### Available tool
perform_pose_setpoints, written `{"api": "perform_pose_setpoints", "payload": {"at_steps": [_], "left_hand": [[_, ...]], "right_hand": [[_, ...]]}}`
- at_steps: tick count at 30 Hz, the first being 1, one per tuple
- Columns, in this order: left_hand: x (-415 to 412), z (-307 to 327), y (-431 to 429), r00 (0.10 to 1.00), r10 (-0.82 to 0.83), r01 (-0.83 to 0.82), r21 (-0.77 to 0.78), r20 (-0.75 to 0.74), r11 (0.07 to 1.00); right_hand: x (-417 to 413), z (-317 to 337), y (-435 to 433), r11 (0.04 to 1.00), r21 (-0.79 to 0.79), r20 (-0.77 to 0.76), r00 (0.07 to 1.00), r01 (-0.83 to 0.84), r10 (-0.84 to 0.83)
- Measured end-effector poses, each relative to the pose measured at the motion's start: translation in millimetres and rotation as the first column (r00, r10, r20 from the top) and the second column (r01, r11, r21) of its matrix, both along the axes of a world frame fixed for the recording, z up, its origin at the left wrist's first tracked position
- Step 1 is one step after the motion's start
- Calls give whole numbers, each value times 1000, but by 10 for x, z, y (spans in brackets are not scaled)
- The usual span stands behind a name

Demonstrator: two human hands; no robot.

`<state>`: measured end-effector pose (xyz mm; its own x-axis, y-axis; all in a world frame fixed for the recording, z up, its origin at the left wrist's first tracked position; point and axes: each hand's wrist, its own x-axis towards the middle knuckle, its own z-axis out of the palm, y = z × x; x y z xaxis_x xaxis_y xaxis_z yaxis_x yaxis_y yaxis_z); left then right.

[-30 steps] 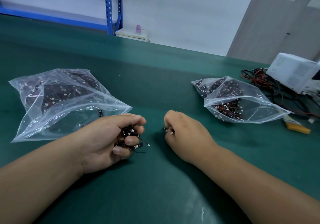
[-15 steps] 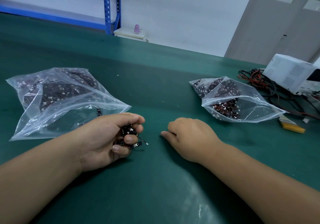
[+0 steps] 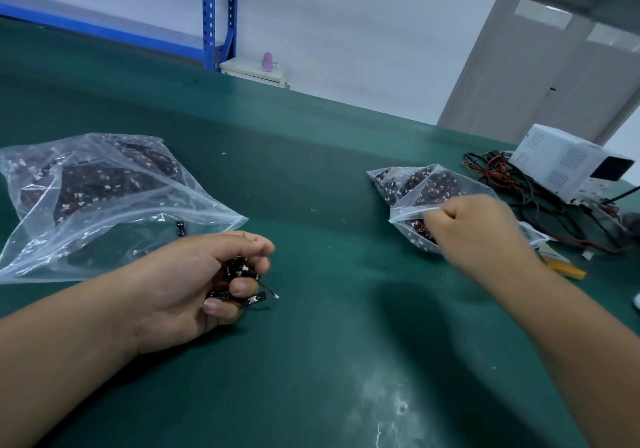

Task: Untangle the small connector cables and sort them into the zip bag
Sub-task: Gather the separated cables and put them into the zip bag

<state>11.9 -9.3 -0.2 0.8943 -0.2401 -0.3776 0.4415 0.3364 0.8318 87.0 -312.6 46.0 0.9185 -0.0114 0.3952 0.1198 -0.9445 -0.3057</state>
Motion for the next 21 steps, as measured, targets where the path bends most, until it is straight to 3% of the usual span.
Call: {"api": "perform_pose_setpoints", "payload": {"at_steps": [2, 4, 7, 12, 17, 21], "left_hand": [[1, 2, -4, 1000, -3, 3, -1, -3, 1000], [5, -1, -4, 1000, 5, -5, 0, -10, 1000], [12, -21, 7, 1000, 19, -19, 6, -13, 1000], [13, -24, 11, 1000, 11, -11, -2, -4, 1000], [27, -46, 20, 1000, 16, -16, -15, -9, 1000], [23, -49, 10, 1000, 16, -16, 2, 19, 1000]], "right_hand": [[131, 25, -170, 965, -249, 3, 997, 78, -80], [248, 7, -242, 918, -372, 43, 990, 137, -131], [405, -30, -181, 930, -336, 45, 989, 151, -144], [629, -29, 0, 950, -298, -160, 977, 91, -143], [696, 5, -40, 997, -56, -210, 976, 45, -56], [561, 197, -33, 987, -156, -303, 953, -38, -11]]}}
